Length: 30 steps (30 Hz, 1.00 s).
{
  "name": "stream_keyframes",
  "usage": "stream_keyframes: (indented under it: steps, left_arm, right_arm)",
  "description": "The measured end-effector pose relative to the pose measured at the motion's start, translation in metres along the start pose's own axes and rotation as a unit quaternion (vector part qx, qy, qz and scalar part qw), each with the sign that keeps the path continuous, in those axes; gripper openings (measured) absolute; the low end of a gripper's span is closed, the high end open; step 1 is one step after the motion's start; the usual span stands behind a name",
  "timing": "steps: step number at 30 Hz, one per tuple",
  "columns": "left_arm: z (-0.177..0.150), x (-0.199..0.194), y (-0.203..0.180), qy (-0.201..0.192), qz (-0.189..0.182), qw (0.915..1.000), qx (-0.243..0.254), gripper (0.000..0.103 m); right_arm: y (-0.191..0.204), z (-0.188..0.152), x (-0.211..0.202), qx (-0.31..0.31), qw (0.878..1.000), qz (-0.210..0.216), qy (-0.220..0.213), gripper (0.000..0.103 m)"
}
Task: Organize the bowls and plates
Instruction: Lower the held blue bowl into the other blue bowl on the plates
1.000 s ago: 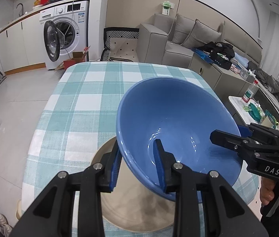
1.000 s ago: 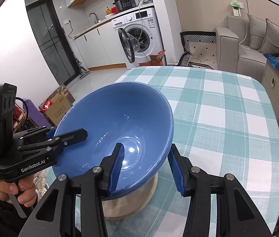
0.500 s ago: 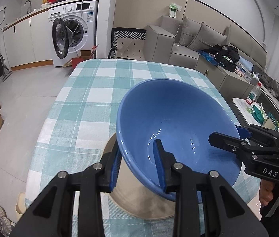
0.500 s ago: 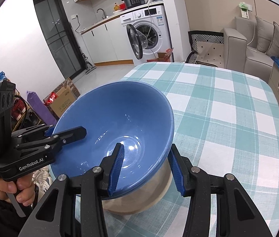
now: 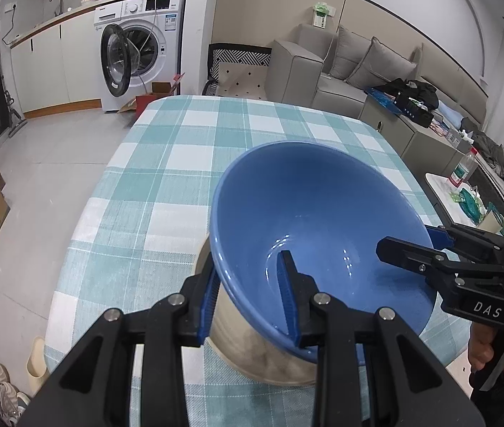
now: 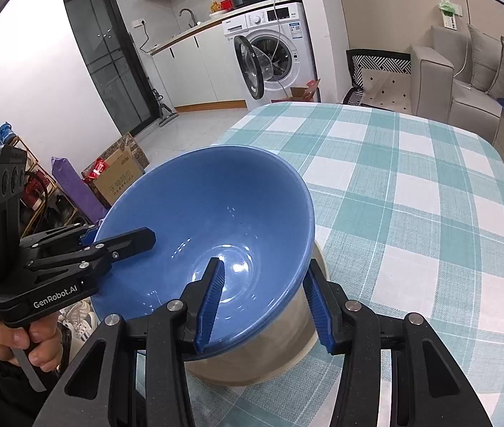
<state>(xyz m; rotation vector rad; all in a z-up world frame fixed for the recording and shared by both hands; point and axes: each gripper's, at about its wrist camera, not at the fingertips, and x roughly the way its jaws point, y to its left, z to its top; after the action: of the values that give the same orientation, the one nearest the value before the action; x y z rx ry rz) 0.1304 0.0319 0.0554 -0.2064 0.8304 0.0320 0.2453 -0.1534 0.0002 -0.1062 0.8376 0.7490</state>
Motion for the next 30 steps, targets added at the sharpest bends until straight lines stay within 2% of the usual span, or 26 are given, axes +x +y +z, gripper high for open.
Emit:
stream_keyframes:
  steps: [11, 30]
  left_arm:
    - [-0.005, 0.012, 0.001, 0.01, 0.001, 0.9999, 0.004, 0.031]
    - [-0.013, 0.011, -0.003, 0.01, 0.0, 0.9999, 0.012, 0.031]
  right_arm:
    - [-0.003, -0.006, 0.011, 0.006, 1.0, -0.003, 0.012, 0.047]
    - [-0.007, -0.01, 0.014, 0.008, 1.0, -0.007, 0.015, 0.047]
